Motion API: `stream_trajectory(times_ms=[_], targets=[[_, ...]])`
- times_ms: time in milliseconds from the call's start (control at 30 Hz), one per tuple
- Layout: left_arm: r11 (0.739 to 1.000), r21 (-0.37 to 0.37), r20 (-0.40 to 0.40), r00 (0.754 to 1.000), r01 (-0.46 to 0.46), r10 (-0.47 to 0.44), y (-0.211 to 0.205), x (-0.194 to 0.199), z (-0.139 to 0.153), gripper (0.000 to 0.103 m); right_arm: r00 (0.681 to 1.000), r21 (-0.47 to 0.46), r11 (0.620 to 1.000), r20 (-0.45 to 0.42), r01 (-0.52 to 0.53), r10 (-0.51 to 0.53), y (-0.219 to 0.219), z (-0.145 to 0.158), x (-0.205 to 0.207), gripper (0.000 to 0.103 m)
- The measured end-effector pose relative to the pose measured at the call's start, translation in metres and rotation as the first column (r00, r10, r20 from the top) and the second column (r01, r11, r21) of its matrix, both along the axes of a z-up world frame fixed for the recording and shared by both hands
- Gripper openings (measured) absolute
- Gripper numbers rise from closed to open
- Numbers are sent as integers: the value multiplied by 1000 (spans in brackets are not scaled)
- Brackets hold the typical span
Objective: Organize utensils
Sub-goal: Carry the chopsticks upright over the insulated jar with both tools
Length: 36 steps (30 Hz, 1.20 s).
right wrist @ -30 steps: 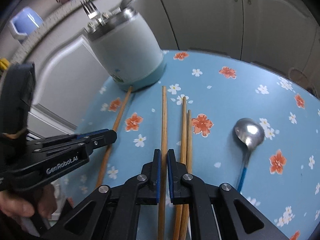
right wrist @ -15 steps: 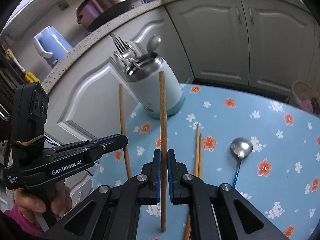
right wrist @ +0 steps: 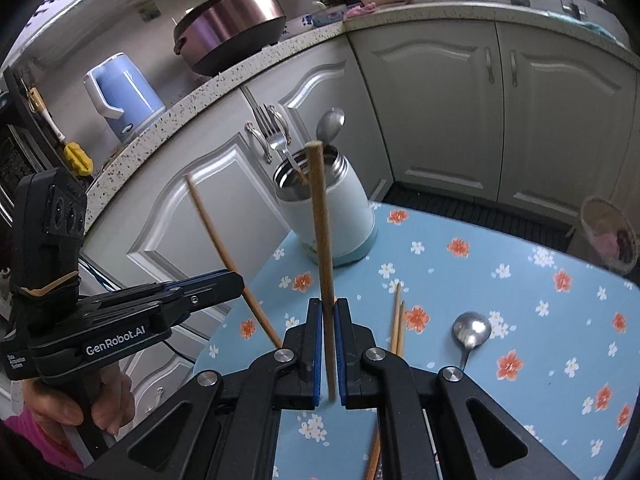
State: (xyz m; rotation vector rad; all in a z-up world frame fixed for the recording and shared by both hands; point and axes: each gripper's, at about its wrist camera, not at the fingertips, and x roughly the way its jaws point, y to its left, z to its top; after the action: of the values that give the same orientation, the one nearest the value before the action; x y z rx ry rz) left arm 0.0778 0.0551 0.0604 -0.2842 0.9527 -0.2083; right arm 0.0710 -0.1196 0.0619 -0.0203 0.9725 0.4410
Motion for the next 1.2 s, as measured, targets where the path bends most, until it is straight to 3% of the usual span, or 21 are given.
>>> stream_trajectory(times_ms=[600,1067,1200], targets=[[999,6,76,996,-51,50,24,19,60,4,992,-47,998,121,-36,42,23,65,30,5],[992,27,184,976,-120,113,51,60,130,4,970,-51,996,225,-77,87,63,125,71,5],[989,52,202,971,-141,128,53,78,136,4,969,-60,995,232,-78,90,76,129,90,5]])
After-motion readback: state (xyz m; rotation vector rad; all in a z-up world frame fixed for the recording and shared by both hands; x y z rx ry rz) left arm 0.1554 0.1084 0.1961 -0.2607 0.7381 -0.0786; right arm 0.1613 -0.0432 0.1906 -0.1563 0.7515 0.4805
